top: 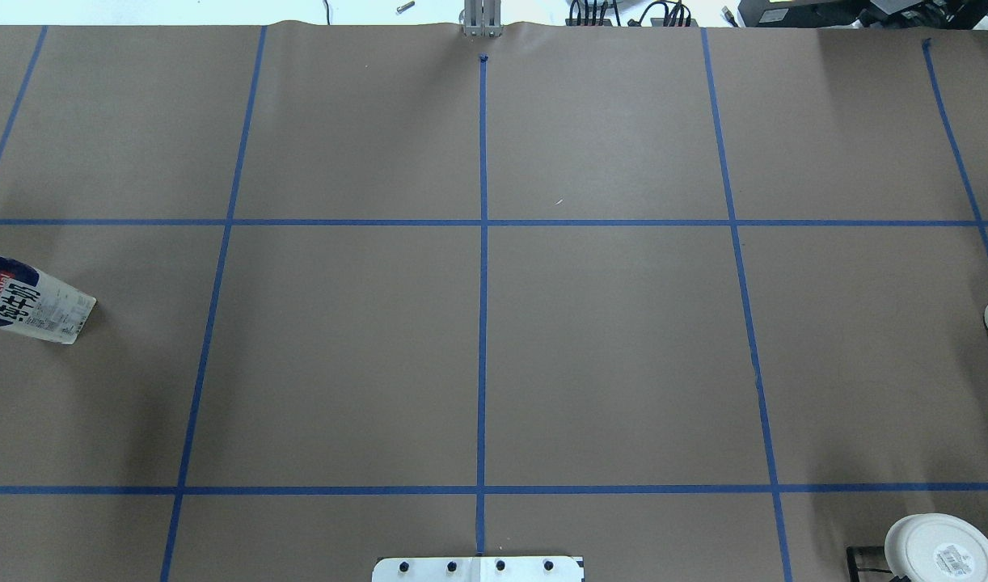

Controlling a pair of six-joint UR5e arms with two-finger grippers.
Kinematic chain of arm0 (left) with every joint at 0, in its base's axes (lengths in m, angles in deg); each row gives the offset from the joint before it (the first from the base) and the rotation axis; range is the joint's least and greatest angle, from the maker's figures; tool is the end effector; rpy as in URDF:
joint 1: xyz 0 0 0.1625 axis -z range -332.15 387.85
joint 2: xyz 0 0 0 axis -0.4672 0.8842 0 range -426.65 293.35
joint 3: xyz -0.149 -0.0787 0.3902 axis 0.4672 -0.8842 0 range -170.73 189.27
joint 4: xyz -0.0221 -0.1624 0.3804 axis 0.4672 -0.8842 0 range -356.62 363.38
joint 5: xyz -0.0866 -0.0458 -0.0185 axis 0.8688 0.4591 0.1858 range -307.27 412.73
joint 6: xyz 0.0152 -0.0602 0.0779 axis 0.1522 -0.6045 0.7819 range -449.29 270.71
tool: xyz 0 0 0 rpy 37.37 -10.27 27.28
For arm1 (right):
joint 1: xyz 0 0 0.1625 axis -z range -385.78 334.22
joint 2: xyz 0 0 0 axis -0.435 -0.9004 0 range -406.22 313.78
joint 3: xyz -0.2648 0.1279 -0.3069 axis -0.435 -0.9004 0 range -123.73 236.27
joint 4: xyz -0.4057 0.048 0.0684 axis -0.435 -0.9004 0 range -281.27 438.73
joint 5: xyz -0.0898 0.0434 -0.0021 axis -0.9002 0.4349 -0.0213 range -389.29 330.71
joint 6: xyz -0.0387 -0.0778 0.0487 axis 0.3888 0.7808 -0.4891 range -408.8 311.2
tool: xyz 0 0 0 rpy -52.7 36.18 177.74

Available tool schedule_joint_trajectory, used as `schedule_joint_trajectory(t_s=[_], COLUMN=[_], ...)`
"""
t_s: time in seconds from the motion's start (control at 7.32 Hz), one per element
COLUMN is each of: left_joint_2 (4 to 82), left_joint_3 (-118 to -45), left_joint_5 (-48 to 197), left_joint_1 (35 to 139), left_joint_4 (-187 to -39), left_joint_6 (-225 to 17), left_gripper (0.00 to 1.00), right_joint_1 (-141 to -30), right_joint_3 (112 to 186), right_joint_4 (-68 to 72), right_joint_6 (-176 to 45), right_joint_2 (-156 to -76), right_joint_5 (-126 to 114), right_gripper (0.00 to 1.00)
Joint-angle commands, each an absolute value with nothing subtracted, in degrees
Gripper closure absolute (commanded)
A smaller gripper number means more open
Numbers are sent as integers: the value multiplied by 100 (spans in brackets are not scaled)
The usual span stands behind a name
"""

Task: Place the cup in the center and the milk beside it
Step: 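Grasp the white mug with the right gripper and lift it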

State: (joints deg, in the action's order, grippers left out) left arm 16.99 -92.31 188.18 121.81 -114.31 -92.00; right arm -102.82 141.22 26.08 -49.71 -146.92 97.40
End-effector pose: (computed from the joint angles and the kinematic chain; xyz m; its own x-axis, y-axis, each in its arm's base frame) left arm -0.0942 -0.4596 0.5537 0.7229 0.2978 -0.6235 0.0923 0.8527 0.5142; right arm -0.0225 -0.4266 0.7242 0.7353 -0.3799 0.5612 0.1970 0.9122 0.3594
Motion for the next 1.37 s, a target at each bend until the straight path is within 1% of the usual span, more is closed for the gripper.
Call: schedule_joint_trajectory(t_s=[0.0,0.27,0.55,0.68,0.96,1.09,1.23], left_joint_2=[1685,1685,1685,1676,1659,1650,1650], left_joint_3=[-9198,-9180,-9154,-9154,-9145,-9101,-9075], left_joint_5=[18817,18808,18799,18808,18800,18808,18808], left_joint_1=[12181,12181,12172,12172,12172,12172,12172], left_joint_4=[-11431,-11431,-11431,-11431,-11422,-11422,-11422], left_joint_6=[-9192,-9192,-9201,-9201,-9210,-9210,-9210], left_gripper=[1,1,1,1,1,1,1], right_joint_1=[-10260,-10417,-10209,-9720,-8544,-8068,-7628], right_joint_3=[14213,14746,15213,15450,15602,15680,15951], right_joint_4=[2635,2548,2573,2565,2538,1955,723], right_joint_6=[-5029,-5091,-6979,-7851,-9723,-10236,-10424], right_joint_2=[-14440,-14361,-13862,-13511,-12703,-12238,-11616], right_joint_5=[10278,10965,11019,10880,9909,9503,8994], right_gripper=[100,100,100,100,100,100,100])
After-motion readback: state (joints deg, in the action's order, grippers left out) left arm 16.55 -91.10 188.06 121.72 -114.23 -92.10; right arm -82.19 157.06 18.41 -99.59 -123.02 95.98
